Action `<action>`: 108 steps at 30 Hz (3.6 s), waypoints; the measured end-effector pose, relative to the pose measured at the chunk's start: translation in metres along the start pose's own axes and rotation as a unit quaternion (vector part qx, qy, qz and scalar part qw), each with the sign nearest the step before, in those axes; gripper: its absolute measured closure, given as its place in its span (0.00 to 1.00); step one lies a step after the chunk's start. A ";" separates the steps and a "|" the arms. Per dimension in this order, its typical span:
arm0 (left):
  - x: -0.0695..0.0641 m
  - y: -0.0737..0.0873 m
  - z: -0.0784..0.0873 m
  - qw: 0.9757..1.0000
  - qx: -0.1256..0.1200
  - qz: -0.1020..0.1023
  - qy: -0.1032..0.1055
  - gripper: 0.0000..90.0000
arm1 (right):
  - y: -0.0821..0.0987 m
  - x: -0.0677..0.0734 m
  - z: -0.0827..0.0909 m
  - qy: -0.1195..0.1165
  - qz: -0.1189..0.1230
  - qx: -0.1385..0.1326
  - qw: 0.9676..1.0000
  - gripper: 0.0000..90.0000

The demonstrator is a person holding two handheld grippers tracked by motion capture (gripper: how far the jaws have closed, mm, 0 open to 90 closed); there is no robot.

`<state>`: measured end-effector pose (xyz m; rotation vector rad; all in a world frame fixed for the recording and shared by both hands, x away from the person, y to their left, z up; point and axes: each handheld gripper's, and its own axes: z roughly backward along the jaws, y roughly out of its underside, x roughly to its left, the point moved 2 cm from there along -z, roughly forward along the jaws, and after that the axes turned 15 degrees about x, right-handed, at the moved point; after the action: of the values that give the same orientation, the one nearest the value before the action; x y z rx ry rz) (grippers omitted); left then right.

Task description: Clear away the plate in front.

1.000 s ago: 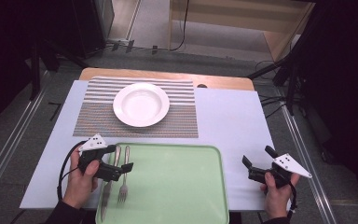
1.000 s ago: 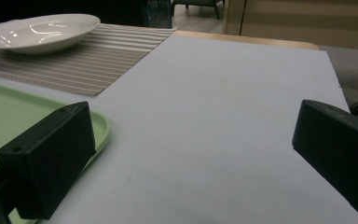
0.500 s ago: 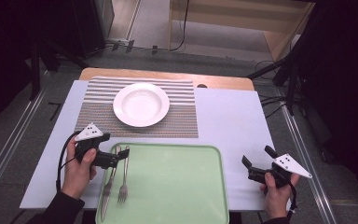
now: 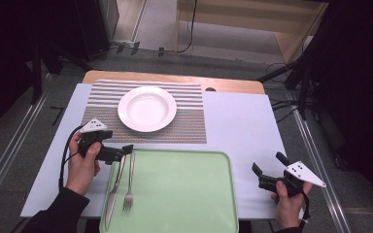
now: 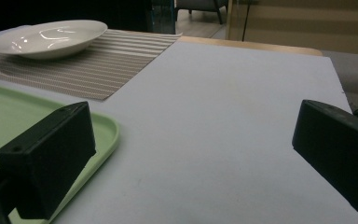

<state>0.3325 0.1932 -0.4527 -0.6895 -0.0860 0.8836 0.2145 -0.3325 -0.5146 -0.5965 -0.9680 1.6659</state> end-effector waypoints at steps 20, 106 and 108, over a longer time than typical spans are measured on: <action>0.029 -0.023 -0.008 1.000 -0.014 0.006 -0.010 0.02 | 0.001 0.001 0.000 -0.005 -0.003 0.002 1.000 0.00; 0.118 -0.088 -0.087 0.994 0.046 0.101 -0.007 0.09 | 0.003 0.000 -0.006 -0.008 -0.002 0.008 1.000 0.00; 0.118 -0.088 -0.088 0.994 0.045 0.101 -0.002 0.10 | 0.003 0.000 -0.006 -0.008 -0.002 0.009 1.000 0.00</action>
<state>0.4989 0.1958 -0.4936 -0.6193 0.0210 1.0764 0.2175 -0.3312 -0.5207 -0.5697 -0.9644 1.6763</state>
